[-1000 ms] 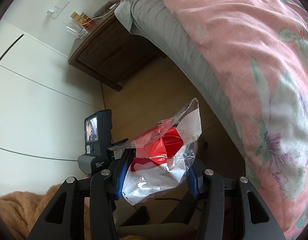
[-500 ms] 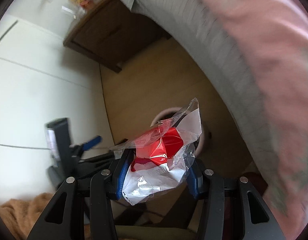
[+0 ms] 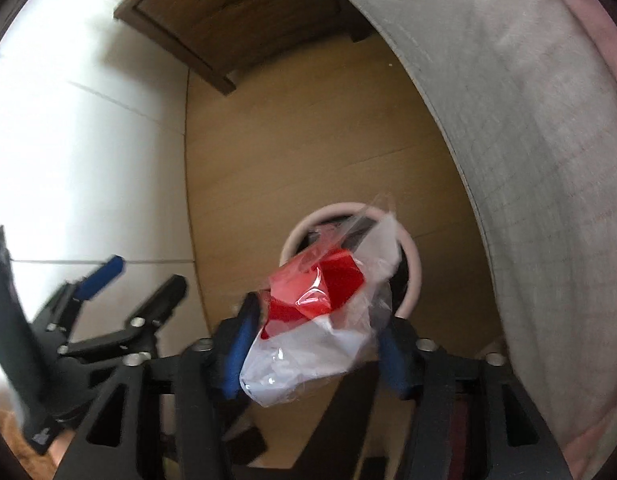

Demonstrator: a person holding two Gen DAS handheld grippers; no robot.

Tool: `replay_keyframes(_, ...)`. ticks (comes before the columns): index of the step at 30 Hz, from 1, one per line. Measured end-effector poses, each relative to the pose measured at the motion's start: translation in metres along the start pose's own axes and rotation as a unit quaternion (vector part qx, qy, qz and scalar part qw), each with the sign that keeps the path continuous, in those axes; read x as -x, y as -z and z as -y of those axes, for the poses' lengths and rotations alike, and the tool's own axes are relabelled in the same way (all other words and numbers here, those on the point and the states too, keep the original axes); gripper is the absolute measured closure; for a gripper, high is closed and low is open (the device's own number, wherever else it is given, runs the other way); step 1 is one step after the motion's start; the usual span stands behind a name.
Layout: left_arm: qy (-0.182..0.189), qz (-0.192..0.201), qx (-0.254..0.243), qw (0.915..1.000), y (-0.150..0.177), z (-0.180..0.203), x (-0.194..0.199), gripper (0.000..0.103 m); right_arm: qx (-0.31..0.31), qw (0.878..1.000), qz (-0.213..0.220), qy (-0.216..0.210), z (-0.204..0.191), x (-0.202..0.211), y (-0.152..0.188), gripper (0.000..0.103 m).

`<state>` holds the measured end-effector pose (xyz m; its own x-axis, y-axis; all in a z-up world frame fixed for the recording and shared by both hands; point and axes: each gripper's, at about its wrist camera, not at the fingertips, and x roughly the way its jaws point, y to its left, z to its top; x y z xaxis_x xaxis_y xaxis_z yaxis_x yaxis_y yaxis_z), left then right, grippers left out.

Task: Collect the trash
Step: 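Lower the red plastic bag over the bin and open the right tool, then return both open tools to the bed toward the red-and-white ointment tube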

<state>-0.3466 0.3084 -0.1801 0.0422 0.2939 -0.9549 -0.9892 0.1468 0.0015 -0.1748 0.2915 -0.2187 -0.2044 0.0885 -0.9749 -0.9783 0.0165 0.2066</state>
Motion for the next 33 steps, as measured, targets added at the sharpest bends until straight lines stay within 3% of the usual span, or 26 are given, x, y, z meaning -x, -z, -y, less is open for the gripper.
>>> replay_keyframes(1, -0.001, -0.001, 0.003, 1.0, 0.0, -0.002, -0.001, 0.012, 0.004, 1.0, 0.001, 0.01, 0.0, -0.001, 0.0, 0.026)
replay_keyframes(6, 0.004, 0.006, 0.001, 1.0, -0.003, 0.0, 0.003, 0.012, -0.004, 0.999, 0.032, 0.008, 0.003, 0.021, 0.003, 0.025)
replay_keyframes(8, 0.003, 0.011, -0.007, 0.9999, -0.002, 0.003, 0.007, 0.012, -0.007, 0.999, 0.045, 0.016, 0.004, 0.034, 0.007, 0.015)
replay_keyframes(17, 0.024, 0.034, -0.041, 0.9983, -0.004, 0.026, 0.027, 0.012, -0.025, 0.994, 0.099, 0.036, 0.016, 0.104, 0.041, 0.015)
replay_keyframes(20, 0.059, 0.051, -0.064, 0.9949, -0.009, 0.049, 0.044, 0.012, -0.055, 0.984, 0.159, 0.066, 0.036, 0.146, 0.075, 0.015)
replay_keyframes(22, 0.087, 0.077, -0.095, 0.9888, -0.012, 0.073, 0.063, 0.012, -0.098, 0.969, 0.209, 0.084, 0.057, 0.177, 0.105, 0.015)
replay_keyframes(25, 0.118, 0.119, -0.164, 0.9722, -0.011, 0.122, 0.099, 0.012, -0.166, 0.945, 0.262, 0.1, 0.09, 0.217, 0.156, 0.015)
replay_keyframes(28, 0.157, 0.147, -0.24, 0.9465, -0.004, 0.183, 0.135, 0.012, -0.232, 0.92, 0.293, 0.12, 0.123, 0.25, 0.212, 0.015)
replay_keyframes(33, 0.23, 0.18, -0.358, 0.8867, 0.032, 0.28, 0.193, 0.006, -0.31, 0.881, 0.319, 0.16, 0.163, 0.287, 0.293, 0.015)
